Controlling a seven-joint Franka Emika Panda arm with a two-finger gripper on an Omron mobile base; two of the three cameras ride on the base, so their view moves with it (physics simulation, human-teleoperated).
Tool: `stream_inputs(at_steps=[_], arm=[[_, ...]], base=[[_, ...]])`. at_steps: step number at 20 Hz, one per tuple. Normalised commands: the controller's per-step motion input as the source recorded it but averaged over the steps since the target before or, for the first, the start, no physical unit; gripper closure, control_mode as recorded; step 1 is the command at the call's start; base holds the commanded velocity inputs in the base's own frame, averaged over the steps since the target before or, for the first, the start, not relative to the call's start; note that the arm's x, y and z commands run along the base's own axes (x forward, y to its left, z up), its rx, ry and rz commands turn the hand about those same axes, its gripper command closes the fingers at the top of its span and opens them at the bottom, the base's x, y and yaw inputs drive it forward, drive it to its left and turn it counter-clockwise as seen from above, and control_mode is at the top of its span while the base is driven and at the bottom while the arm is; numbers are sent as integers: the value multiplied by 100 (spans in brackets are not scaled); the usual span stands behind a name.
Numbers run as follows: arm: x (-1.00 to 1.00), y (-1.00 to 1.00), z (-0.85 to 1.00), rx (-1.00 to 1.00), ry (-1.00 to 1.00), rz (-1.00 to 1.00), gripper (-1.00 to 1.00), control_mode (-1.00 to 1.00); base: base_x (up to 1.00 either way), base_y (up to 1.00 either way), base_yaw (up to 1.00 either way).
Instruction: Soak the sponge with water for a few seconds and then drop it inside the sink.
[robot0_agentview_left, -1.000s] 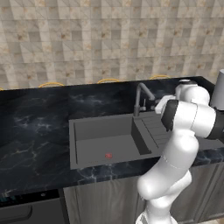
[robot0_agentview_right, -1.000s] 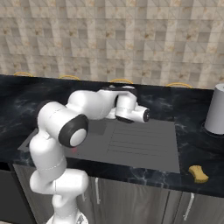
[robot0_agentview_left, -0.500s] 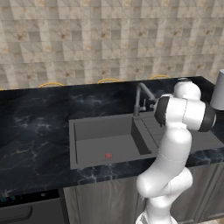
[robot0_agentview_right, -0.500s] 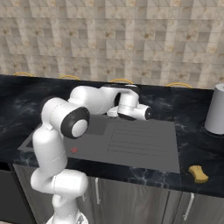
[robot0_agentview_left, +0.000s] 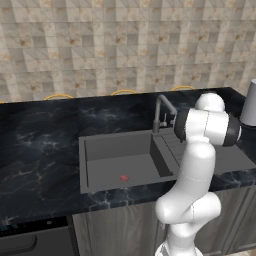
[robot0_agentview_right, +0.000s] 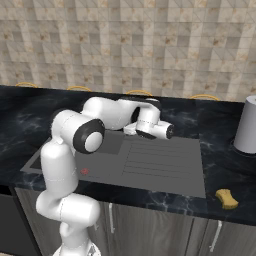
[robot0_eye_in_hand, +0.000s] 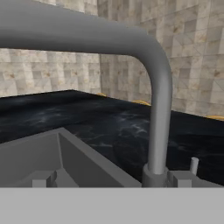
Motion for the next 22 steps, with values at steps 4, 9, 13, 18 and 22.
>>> stream_inputs(at_steps=[4,9,13,18,22], arm=[[9,0,-11,0,-6,-5,-100,-100],[5,0,-8,0,-5,-6,-100,-100],[8,0,-5,0,-1,-7,-100,-100],[10,0,0,0,0,-7,-100,-100],[17,0,0,0,0,-1,-100,-100]], base=[[0,0,0],[0,0,0],[0,0,0],[0,0,0],[0,0,0]])
